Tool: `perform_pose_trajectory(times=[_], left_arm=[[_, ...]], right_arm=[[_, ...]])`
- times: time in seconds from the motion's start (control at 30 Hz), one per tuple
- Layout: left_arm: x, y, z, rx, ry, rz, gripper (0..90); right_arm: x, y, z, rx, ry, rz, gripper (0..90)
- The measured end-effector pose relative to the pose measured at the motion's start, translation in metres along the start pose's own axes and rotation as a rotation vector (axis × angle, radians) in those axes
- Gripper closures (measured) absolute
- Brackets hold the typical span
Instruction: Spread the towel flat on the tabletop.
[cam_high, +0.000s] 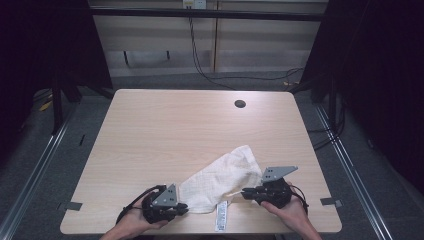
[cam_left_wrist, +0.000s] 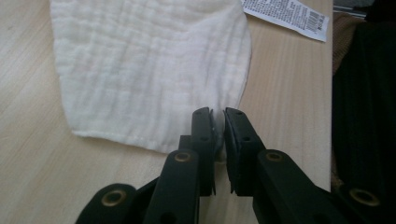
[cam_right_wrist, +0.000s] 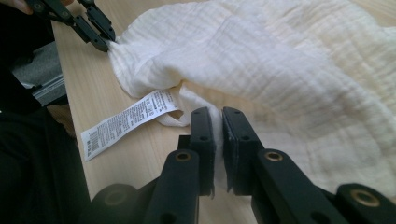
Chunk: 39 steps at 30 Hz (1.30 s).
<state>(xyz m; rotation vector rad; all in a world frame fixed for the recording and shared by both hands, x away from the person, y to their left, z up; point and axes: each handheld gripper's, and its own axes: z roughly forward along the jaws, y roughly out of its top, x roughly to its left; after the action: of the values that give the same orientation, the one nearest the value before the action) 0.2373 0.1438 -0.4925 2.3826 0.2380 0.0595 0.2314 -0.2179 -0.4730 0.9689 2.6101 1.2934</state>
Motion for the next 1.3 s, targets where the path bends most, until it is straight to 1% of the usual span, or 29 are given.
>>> perform_pose_trajectory(times=[0.03, 0.07, 0.1, 0.13, 0.17, 0.2, 0.23, 0.27, 0.33, 0.4, 0.47, 0.53, 0.57, 0.63, 0.67, 0.7, 0.73, 0.77, 0.83, 0.87, 0.93, 0.97, 1.0, 1.03, 1.1, 1.17, 1.2, 1.23, 1.3], left_arm=[[0.002, 0.0, -0.001, 0.012, -0.001, -0.013, 83.8], [0.004, 0.0, 0.0, -0.006, -0.008, -0.028, 83.8], [0.008, 0.0, -0.004, -0.032, -0.029, -0.073, 84.0], [0.008, 0.0, -0.004, -0.032, -0.029, -0.073, 84.0], [0.011, 0.0, -0.008, -0.065, -0.033, -0.104, 84.0], [0.013, 0.0, -0.011, -0.08, -0.031, -0.121, 84.0], [0.017, -0.001, -0.017, -0.123, -0.037, -0.158, 83.9], [0.02, -0.003, -0.022, -0.148, -0.031, -0.18, 83.8], [0.026, -0.006, -0.035, -0.196, -0.015, -0.207, 83.8], [0.028, -0.006, -0.042, -0.23, -0.015, -0.225, 84.0], [0.03, -0.005, -0.049, -0.251, -0.002, -0.22, 84.0], [0.033, -0.003, -0.058, -0.293, 0.001, -0.234, 84.0], [0.034, -0.001, -0.061, -0.306, 0.007, -0.235, 84.0], [0.036, 0.001, -0.067, -0.327, 0.012, -0.241, 84.1], [0.037, 0.002, -0.07, -0.339, 0.006, -0.245, 84.2], [0.038, 0.004, -0.073, -0.344, -0.008, -0.232, 84.2], [0.039, 0.006, -0.075, -0.338, -0.003, -0.219, 84.2], [0.039, 0.01, -0.076, -0.334, 0.007, -0.217, 84.2], [0.041, 0.017, -0.078, -0.34, 0.012, -0.209, 84.2], [0.043, 0.02, -0.078, -0.349, 0.013, -0.209, 84.3], [0.048, 0.025, -0.08, -0.357, 0.024, -0.214, 84.3], [0.05, 0.027, -0.081, -0.37, 0.032, -0.214, 84.3], [0.053, 0.029, -0.084, -0.385, 0.034, -0.218, 84.3], [0.055, 0.03, -0.087, -0.392, 0.042, -0.218, 84.3], [0.059, 0.034, -0.093, -0.406, 0.058, -0.217, 84.3], [0.063, 0.038, -0.099, -0.4, 0.058, -0.214, 84.4], [0.063, 0.042, -0.101, -0.39, 0.065, -0.207, 84.4], [0.063, 0.044, -0.103, -0.389, 0.08, -0.2, 84.4], [0.065, 0.05, -0.107, -0.415, 0.083, -0.195, 84.5]], right_arm=[[0.0, 0.001, -0.002, -0.009, -0.001, 0.005, 84.7], [0.0, 0.001, -0.002, -0.009, -0.001, 0.005, 84.7], [0.001, 0.001, -0.006, -0.032, -0.014, 0.008, 85.7], [0.001, 0.001, -0.006, -0.032, -0.014, 0.008, 85.7], [0.0, 0.003, -0.01, -0.054, -0.016, 0.009, 86.1], [0.0, 0.003, -0.01, -0.054, -0.016, 0.009, 86.1], [0.0, 0.003, -0.011, -0.065, -0.016, 0.015, 86.2], [-0.001, 0.004, -0.013, -0.079, -0.018, 0.019, 86.4], [-0.004, 0.007, -0.017, -0.095, -0.024, 0.027, 86.5], [-0.005, 0.009, -0.021, -0.11, -0.03, 0.029, 86.6], [-0.007, 0.013, -0.026, -0.131, -0.035, 0.026, 86.7], [-0.008, 0.017, -0.031, -0.153, -0.04, 0.03, 86.7], [-0.009, 0.02, -0.035, -0.17, -0.042, 0.034, 86.7], [-0.01, 0.023, -0.038, -0.188, -0.043, 0.037, 86.8], [-0.011, 0.025, -0.04, -0.194, -0.045, 0.036, 86.8], [-0.012, 0.028, -0.041, -0.199, -0.043, 0.036, 86.9], [-0.013, 0.031, -0.042, -0.204, -0.045, 0.035, 86.9], [-0.014, 0.033, -0.043, -0.205, -0.043, 0.032, 86.9], [-0.018, 0.041, -0.047, -0.21, -0.041, 0.009, 86.9], [-0.02, 0.046, -0.049, -0.226, -0.034, 0.012, 86.9], [-0.023, 0.056, -0.054, -0.245, -0.036, 0.01, 86.9], [-0.025, 0.065, -0.057, -0.248, -0.048, -0.003, 86.9], [-0.025, 0.065, -0.057, -0.248, -0.048, -0.003, 86.9], [-0.027, 0.072, -0.06, -0.252, -0.051, -0.011, 86.9], [-0.028, 0.074, -0.06, -0.253, -0.055, -0.013, 86.9], [-0.031, 0.083, -0.061, -0.261, -0.052, -0.014, 86.9], [-0.032, 0.086, -0.061, -0.264, -0.054, -0.016, 87.0], [-0.033, 0.09, -0.062, -0.27, -0.053, -0.019, 86.9], [-0.033, 0.096, -0.065, -0.291, -0.051, -0.024, 87.0]])
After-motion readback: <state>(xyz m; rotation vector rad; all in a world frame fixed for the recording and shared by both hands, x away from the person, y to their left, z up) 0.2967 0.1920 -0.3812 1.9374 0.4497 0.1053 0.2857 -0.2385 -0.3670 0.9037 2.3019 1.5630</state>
